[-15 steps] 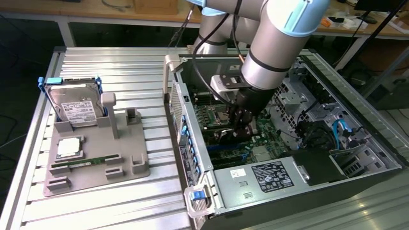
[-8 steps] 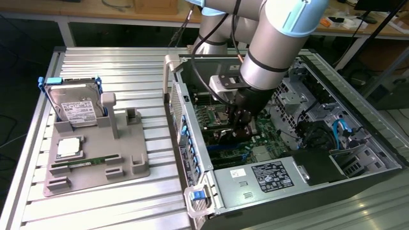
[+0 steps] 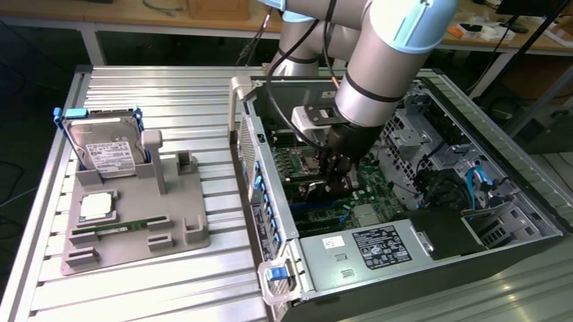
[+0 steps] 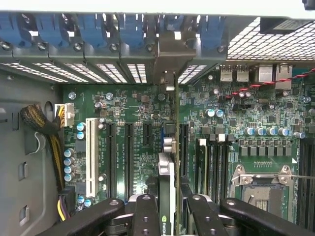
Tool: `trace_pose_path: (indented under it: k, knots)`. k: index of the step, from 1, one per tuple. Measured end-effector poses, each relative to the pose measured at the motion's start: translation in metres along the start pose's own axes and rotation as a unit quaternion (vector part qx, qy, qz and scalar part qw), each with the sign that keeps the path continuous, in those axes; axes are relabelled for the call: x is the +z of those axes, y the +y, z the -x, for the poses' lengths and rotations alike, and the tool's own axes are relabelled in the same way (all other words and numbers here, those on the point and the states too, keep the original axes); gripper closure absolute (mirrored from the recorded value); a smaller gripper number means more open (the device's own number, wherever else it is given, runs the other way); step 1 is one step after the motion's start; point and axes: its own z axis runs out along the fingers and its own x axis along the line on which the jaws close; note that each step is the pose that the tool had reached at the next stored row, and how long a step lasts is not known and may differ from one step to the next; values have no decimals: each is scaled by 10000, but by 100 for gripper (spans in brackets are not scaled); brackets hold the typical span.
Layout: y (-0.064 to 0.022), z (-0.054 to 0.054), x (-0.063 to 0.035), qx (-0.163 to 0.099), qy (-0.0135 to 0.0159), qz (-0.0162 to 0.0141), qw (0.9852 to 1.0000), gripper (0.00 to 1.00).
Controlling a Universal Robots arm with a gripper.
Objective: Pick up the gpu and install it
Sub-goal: 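Insert the gpu into the slot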
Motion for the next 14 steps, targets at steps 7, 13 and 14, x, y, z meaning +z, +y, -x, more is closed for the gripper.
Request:
trace_pose_path:
  k: [7, 13, 14]
  knots:
    - [17, 0, 15, 0, -3, 0, 10000, 73]
    - [27, -1, 32, 0, -3, -1, 10000, 73]
    - [33, -1, 33, 0, -3, -2, 10000, 73]
